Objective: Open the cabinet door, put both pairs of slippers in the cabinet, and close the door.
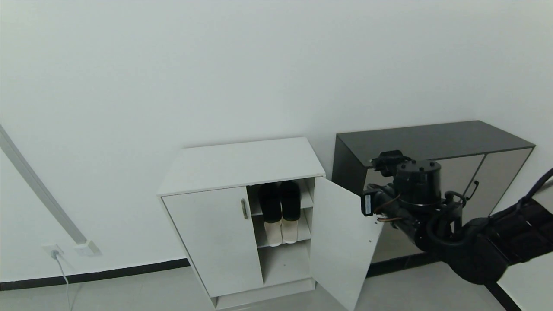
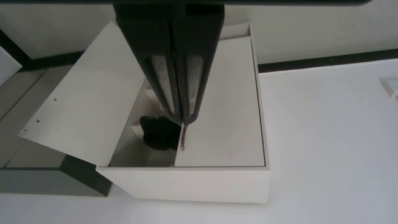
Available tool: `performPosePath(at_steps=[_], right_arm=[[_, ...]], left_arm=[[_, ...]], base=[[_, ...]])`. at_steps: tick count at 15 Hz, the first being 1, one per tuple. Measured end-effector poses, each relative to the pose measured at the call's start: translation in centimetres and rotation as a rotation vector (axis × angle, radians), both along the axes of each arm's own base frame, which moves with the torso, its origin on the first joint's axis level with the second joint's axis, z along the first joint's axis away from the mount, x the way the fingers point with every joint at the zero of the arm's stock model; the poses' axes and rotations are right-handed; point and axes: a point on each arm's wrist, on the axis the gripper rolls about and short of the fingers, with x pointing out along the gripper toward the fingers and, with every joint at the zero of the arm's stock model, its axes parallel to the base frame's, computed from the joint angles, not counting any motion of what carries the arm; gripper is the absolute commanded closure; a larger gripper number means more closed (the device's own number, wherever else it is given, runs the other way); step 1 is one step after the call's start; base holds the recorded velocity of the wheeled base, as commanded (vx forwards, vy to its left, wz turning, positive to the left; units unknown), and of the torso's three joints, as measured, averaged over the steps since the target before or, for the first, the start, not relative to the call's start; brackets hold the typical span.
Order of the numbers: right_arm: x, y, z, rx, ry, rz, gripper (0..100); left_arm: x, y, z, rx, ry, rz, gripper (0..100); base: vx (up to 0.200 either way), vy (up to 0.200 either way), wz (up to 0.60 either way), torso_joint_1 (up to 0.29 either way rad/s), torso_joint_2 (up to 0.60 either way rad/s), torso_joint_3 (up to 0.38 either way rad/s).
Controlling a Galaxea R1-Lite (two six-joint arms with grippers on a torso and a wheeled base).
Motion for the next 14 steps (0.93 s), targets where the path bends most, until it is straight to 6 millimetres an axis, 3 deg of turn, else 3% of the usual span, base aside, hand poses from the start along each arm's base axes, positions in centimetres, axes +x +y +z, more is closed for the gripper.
performPosePath(at_steps=[6, 14], right_arm=[[7.7, -2.3, -3.3, 0.011, 0.016, -0.101, 100], [12.2, -3.2, -8.0, 0.015, 0.057, -0.14, 100]], left_arm=[[0.0, 0.0, 0.0, -0.001, 0.0, 0.0, 100], [0.0, 0.0, 0.0, -0.001, 0.0, 0.0, 100]], base=[[0.0, 0.0, 0.0, 0.0, 0.0, 0.0], [0.0, 0.0, 0.0, 0.0, 0.0, 0.0]])
